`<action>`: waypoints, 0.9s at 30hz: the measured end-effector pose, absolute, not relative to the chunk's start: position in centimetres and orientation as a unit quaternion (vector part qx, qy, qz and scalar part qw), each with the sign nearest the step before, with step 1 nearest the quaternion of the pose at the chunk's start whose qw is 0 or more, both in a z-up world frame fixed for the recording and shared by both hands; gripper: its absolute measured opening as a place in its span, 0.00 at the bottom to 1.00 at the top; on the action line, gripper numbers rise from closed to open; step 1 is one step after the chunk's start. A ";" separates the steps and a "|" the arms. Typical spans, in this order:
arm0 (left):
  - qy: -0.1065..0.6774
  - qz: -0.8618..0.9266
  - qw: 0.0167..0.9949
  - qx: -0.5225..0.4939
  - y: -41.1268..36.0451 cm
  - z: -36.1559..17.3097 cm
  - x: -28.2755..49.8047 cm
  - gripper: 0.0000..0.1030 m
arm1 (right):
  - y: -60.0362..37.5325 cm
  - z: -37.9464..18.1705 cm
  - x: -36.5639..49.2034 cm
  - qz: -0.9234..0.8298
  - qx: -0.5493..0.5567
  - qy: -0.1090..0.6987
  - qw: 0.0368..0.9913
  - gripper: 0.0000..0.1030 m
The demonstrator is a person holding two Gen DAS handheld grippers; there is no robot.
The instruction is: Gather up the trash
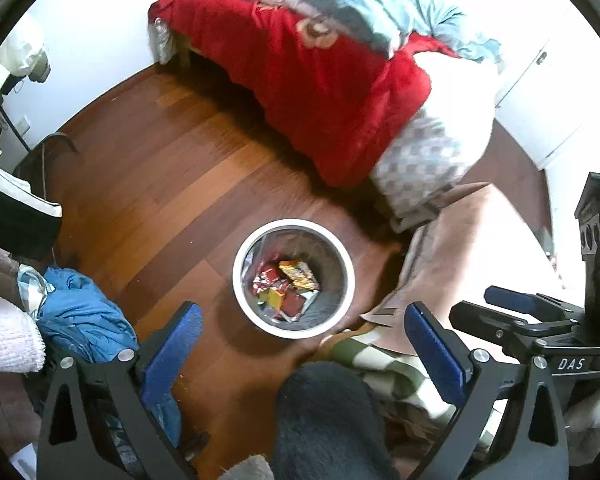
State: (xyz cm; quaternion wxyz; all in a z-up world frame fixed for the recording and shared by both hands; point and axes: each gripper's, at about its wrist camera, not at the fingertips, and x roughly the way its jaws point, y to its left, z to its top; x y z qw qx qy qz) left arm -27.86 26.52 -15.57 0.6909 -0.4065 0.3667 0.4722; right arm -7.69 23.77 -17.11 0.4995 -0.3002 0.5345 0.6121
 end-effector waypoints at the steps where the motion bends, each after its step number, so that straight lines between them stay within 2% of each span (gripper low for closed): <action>1: 0.362 0.470 0.695 -0.406 26.2 -14.8 -27.9 1.00 | 23.2 -15.9 -7.8 0.619 -0.295 0.532 0.497 1.00; 13: 0.328 0.452 0.728 -0.398 23.0 -8.2 -28.3 1.00 | 19.1 -6.4 -8.2 0.668 -0.268 0.504 0.477 1.00; 27: 0.325 0.451 0.725 -0.407 21.9 -7.3 -28.5 1.00 | 18.2 -4.3 -8.3 0.676 -0.273 0.500 0.467 1.00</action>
